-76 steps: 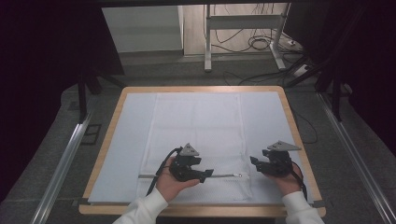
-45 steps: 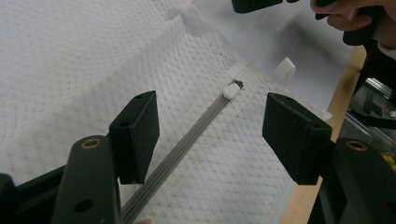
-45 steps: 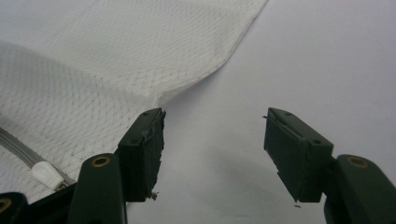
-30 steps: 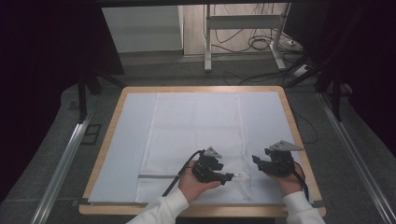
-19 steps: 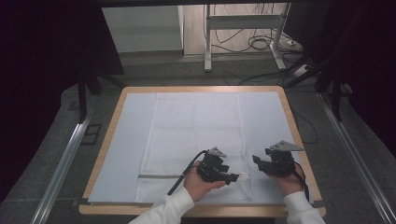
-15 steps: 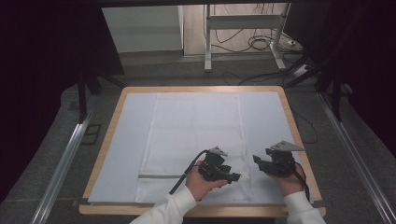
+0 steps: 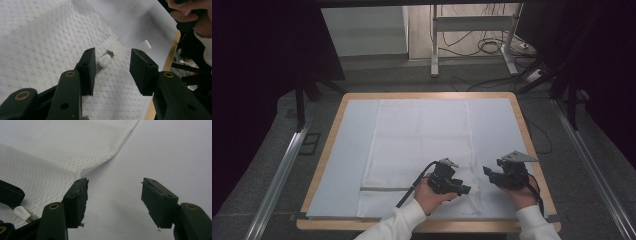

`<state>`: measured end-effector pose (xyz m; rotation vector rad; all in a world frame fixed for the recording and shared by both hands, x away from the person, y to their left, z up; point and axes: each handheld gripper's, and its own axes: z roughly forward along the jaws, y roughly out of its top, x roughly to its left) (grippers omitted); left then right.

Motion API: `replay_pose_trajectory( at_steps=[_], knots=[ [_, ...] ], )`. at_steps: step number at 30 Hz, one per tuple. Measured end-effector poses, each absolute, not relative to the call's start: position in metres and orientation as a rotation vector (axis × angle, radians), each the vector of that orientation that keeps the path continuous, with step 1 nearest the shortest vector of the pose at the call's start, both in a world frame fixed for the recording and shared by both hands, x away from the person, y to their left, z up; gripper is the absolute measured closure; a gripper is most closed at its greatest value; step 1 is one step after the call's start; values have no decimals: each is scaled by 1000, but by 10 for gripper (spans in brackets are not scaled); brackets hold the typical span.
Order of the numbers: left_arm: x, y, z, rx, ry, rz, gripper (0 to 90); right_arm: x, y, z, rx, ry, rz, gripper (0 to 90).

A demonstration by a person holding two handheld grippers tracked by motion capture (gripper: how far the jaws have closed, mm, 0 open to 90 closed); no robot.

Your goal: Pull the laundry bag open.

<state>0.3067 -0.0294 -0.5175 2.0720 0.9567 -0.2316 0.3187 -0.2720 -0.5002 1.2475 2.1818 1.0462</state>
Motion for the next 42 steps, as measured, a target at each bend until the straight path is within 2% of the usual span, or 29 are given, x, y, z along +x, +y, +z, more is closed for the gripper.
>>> replay_pose_trajectory(
  at_steps=[24, 38, 42],
  knots=[
    [307, -39, -527, 2101, 966, -234, 663, 319, -273, -499, 1250, 2177, 1050, 371],
    [312, -39, -530, 2102, 972, -242, 816, 319, -273, -500, 1249, 2178, 1048, 371],
    [312, -39, -531, 2102, 969, -241, 826, 319, -273, -500, 1247, 2179, 1045, 371]
  ],
)
